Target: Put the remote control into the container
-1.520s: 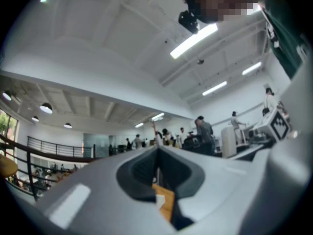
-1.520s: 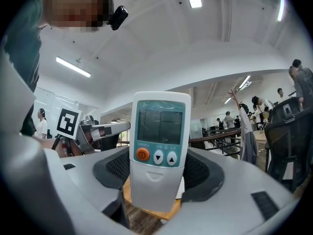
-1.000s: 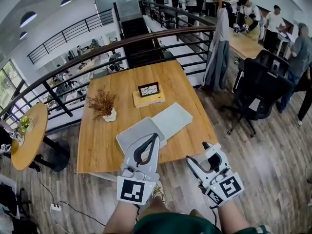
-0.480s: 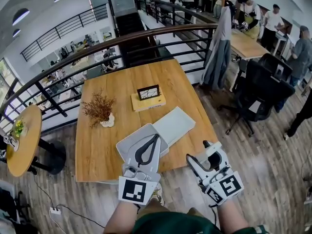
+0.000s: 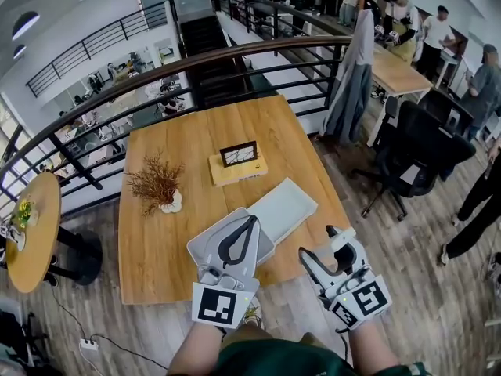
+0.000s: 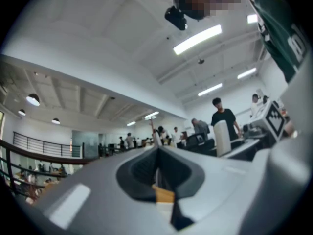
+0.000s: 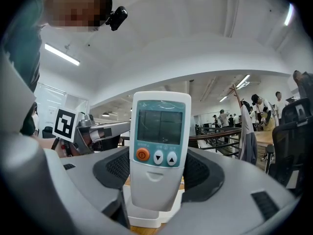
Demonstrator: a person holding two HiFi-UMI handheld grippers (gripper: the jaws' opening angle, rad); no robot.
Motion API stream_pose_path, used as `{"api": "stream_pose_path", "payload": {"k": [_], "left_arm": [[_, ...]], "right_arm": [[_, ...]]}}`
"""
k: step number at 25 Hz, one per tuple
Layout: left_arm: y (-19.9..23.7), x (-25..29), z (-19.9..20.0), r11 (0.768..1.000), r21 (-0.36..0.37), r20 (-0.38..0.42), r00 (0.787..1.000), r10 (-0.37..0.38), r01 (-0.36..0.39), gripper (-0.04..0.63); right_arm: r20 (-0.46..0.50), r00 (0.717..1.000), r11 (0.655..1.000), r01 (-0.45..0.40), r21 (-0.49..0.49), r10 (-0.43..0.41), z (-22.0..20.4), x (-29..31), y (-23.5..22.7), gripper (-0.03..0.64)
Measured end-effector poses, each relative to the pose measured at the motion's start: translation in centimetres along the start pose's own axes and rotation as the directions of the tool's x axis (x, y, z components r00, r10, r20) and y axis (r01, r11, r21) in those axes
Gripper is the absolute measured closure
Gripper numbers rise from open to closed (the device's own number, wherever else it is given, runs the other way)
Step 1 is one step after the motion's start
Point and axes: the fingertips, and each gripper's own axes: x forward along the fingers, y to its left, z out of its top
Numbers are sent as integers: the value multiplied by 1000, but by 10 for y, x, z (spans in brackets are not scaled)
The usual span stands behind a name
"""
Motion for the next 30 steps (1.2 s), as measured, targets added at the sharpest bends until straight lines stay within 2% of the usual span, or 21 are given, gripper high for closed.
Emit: {"api": "stream_pose_path", "payload": {"k": [17,27,30], "left_arm": [[59,47,-37,994,20,-19,994,-110,110,597],[90,55,-52,990,19,-22,990,-142,142,597],[98,55,-55,988,39,-26,988,-149,150,597]], "right_arm": [[-12,996,996,85,2,-84,-7,83,-22,313],[-22,994,994,107,3,-107,-13,120,-19,313],[-22,994,994,108,1,-108,-14,130,-15,313]]}}
